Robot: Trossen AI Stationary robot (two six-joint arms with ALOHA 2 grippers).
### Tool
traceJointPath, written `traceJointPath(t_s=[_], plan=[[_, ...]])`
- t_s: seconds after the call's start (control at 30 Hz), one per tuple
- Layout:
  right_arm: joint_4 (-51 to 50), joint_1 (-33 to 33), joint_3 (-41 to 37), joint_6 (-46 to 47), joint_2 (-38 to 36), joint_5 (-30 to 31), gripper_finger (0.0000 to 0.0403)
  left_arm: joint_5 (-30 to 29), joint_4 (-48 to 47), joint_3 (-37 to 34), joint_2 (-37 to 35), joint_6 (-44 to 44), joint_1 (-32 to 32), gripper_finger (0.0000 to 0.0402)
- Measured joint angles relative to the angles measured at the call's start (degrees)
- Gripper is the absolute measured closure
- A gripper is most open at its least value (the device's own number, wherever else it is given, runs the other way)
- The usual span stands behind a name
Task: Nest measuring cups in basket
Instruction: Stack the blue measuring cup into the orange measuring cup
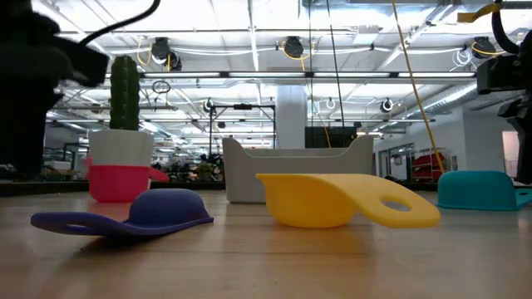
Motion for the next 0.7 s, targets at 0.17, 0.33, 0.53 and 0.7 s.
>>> traceJointPath(t_s=[0.17, 0.33, 0.53, 0.7], plan=[[1.59, 0.00, -0.02, -0.10, 0.00, 0.04, 0.0264, -0.41, 0.27, 6.42, 0.00, 15.67, -1.13, 0.0218], [2.26, 0.00, -0.02, -0.42, 0.00, 0.13, 0.0264, -0.61, -0.02, 13.40, 0.00, 19.09, -4.91, 0.0218], [2.50, 0.00, -0.02, -1.28, 0.00, 3.34, 0.0264, -1.56, -0.84, 17.39, 0.00, 4.92, -12.47, 0.0218], [3.98, 0.00, -0.02, -3.56, 0.00, 6.42, 0.0264, -1.62, -5.44, 17.39, 0.00, -11.96, -17.26, 0.0218]])
